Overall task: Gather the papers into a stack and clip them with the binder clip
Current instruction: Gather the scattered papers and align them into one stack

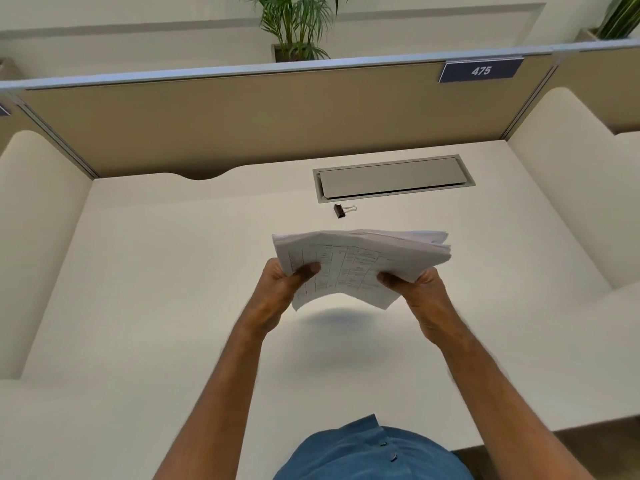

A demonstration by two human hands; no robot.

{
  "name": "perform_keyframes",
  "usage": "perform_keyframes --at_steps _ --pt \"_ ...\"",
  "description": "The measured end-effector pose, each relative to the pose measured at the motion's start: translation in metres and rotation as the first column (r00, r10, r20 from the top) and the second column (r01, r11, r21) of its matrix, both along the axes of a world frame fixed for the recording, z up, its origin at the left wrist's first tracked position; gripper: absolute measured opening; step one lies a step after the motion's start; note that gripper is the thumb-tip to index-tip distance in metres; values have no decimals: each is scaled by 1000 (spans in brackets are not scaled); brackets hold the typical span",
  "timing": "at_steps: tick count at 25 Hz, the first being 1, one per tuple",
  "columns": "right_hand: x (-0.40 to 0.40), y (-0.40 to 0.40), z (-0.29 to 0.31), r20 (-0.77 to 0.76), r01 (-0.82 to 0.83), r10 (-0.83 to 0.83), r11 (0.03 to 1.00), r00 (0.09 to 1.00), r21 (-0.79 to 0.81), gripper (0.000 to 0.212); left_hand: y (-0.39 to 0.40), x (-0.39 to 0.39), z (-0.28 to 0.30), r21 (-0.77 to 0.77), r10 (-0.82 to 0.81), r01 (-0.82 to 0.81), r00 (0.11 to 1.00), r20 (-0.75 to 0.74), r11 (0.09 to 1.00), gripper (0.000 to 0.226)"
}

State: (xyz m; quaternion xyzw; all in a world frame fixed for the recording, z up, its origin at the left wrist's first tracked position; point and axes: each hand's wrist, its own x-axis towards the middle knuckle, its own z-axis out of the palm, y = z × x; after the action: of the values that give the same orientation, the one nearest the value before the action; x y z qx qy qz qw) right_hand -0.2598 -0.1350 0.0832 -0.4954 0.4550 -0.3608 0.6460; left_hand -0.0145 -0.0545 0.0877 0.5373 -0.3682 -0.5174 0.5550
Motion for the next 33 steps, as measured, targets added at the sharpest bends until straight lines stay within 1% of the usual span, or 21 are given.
perform_keyframes --at_steps 2,4,6,8,11,14,16,18,19,21,25,27,30,33 --pt "-1 4 -14 -37 19 -19 1000 999 20 27 3 -3 -15 46 -9 8 1000 4 999 30" --pt "-2 11 -34 -78 25 -20 998 997 55 26 8 -11 -39 127 3 -1 1000 -16 992 27" --pt "-2 15 -46 -100 37 -30 997 995 71 23 11 -18 -59 191 24 -17 999 -39 981 28" --pt "-3 11 -53 -123 51 -42 996 992 71 21 10 -21 -68 229 40 -27 998 -53 973 27" --pt "-6 10 -60 -133 18 -8 997 991 75 24 6 -20 -75 259 47 -28 997 -66 965 29" --pt "-8 12 -75 -172 -1 19 994 985 105 26 10 -21 -91 334 32 -17 999 -42 943 30" --pt "-11 12 -88 -206 -25 53 991 977 133 27 17 -22 -104 409 54 -41 998 -20 912 28" --pt "-14 10 -99 -232 -35 72 987 970 159 25 21 -22 -115 447 127 -99 991 -35 889 27" --pt "-15 8 -104 -240 -29 71 984 968 173 24 22 -22 -120 459 155 -116 987 -49 881 28" --pt "-14 6 -112 -266 1 58 976 962 216 21 24 -23 -127 507 176 -139 984 -25 851 32" --pt "-7 7 -131 -433 68 55 962 900 263 19 21 -23 -139 670 210 -151 978 -8 727 34" --pt "-6 8 -140 -471 92 58 953 880 290 22 16 -20 -141 707 184 -136 983 7 694 34" --pt "-7 9 -145 -505 96 71 950 860 297 24 11 -17 -137 731 139 -115 990 28 672 30" --pt "-6 8 -142 -526 89 75 956 847 281 23 7 -12 -139 757 49 -116 993 110 643 30"
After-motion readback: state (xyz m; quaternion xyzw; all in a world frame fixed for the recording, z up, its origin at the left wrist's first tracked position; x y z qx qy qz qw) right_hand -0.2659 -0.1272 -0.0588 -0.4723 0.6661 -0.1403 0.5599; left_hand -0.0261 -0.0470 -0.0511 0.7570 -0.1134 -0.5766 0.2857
